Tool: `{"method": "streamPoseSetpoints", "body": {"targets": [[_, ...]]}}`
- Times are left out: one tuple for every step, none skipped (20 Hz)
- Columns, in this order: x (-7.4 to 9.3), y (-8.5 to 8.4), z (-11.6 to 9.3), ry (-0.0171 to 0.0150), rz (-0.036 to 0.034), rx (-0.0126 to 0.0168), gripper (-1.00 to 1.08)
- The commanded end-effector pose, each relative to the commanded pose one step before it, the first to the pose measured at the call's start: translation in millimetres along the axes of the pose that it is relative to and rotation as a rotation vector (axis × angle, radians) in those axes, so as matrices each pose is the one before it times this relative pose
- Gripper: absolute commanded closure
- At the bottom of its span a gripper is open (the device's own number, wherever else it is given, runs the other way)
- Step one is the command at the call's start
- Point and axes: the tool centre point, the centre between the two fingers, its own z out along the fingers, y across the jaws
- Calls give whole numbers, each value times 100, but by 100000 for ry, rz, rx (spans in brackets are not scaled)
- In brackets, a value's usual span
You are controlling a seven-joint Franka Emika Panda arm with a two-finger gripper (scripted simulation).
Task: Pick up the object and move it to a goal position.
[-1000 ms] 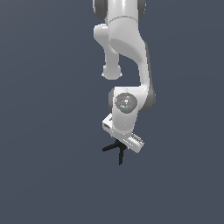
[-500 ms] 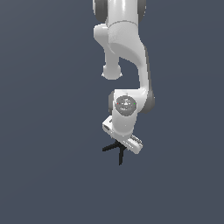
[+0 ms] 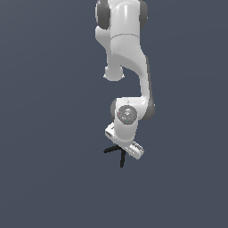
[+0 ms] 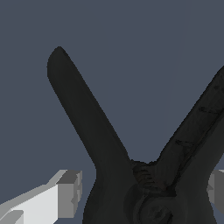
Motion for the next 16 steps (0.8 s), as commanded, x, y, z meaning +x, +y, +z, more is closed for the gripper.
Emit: {"method": "streamPoseSetpoints", "body": {"targets": [[46,55,214,-104,87,-151,-92],[0,0,0,0,0,0,108],[0,0,0,0,0,0,108],[0,0,0,0,0,0,108],[0,0,0,0,0,0,108],[0,0,0,0,0,0,108],[0,0,0,0,0,0,108],[0,0,0,0,0,0,108],[0,0,0,0,0,0,108],[0,0,0,0,0,0,108],[0,0,0,0,0,0,108],[-4,-73,-118,85,-69,120,108],[-11,-4,-25,0,0,0,108],[-34,-12,-75,0,0,0,108],[-57,-20,-125,0,0,0,108],[-81,-28,-176,0,0,0,108]]}}
